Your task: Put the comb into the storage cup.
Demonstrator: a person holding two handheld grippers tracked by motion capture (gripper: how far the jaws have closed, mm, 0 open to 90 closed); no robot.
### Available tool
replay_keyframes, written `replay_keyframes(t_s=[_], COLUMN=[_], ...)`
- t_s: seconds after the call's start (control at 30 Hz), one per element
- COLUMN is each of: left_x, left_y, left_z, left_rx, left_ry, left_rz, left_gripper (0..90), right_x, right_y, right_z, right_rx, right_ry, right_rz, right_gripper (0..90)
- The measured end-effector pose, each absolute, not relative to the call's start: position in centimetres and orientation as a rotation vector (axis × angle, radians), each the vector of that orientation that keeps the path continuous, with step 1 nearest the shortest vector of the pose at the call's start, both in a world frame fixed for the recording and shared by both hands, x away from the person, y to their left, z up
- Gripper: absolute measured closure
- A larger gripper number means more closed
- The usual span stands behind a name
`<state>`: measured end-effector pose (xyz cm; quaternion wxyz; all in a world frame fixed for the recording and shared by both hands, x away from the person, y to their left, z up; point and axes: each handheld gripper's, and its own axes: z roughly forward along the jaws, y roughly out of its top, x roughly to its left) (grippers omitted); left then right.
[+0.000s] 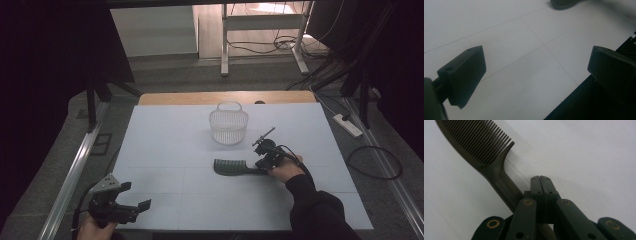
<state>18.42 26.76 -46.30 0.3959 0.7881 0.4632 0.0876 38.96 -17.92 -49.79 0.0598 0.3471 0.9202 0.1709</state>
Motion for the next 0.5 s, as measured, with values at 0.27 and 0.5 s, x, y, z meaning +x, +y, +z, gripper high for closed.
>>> replay_keyframes(t_s=[0.27, 0.5], left_x=[18.4, 18.4], left_y=[26.8, 26.8], left_z=[-46.3, -46.3], left_rx=[1.996, 1.996], left_ry=[1.175, 1.174], left_rz=[0.219, 0.219], left_gripper=[2.7, 2.7], right_x=[37.9, 36.8], right_y=[-18.4, -19.1], right_z=[-49.8, -49.7], right_rx=[1.038, 1.043], right_ry=[2.810, 2.824], right_rz=[0.520, 0.525], right_gripper=[89.5, 89.5])
